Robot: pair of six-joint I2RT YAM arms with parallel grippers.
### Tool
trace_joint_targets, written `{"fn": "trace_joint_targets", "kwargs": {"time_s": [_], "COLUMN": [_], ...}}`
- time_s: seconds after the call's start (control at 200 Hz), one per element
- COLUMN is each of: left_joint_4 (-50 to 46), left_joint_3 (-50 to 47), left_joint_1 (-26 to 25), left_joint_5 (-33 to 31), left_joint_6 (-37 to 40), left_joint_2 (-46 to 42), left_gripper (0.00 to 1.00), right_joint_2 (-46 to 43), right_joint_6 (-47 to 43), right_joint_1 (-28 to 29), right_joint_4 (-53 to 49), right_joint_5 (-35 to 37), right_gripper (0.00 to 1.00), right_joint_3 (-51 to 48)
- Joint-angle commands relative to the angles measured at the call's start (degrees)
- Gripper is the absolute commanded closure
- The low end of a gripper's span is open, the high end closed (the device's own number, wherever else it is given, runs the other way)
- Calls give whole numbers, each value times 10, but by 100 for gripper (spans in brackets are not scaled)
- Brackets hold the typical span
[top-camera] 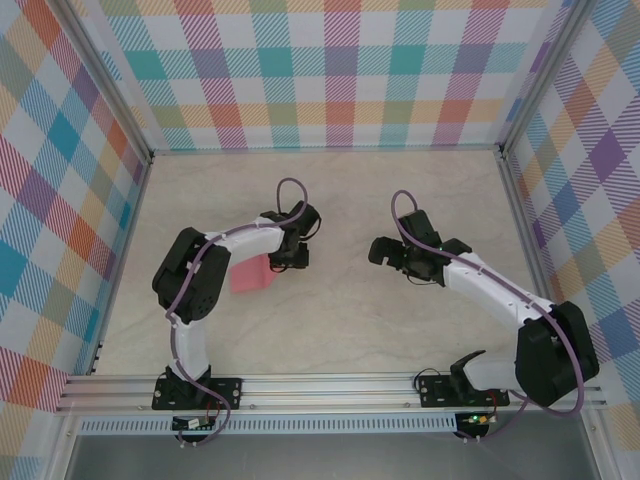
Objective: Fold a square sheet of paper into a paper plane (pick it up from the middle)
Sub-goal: Turn over the paper at the center of the table, then move the paper to the center of the table.
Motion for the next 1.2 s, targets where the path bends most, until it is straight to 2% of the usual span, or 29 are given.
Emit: {"fn": "trace_joint_targets", "kwargs": {"time_s": [0.0, 0.22, 0.4, 0.53, 0.66, 0.915, 1.195], "left_joint_4": [43, 71, 84, 81, 66, 74, 131], "left_joint_3": [-17, -63, -123, -157, -190, -249, -312], "left_joint_1": [13, 65, 110, 139, 174, 246, 304], "left_joint_5": [90, 139, 160, 157, 131, 160, 187], "left_joint_6": [8, -15, -40, -51, -60, -91, -137], "left_joint_2": [-57, -162, -271, -361, -426, -417, -379], "left_gripper": [62, 60, 56, 44, 26, 21, 18], "right_joint_2": [16, 60, 116, 149, 178, 270, 409], "right_joint_6": [-13, -33, -36, -35, -38, -49, -66], "right_joint_1": [-4, 10, 57, 84, 108, 160, 199], "right_joint_4": [21, 73, 76, 80, 83, 69, 47], "right_joint_5": [-36, -131, -136, -137, -145, -164, -179], "right_gripper": [0, 7, 9, 10, 9, 15, 39], "right_joint_3": [14, 54, 114, 150, 182, 271, 409]}}
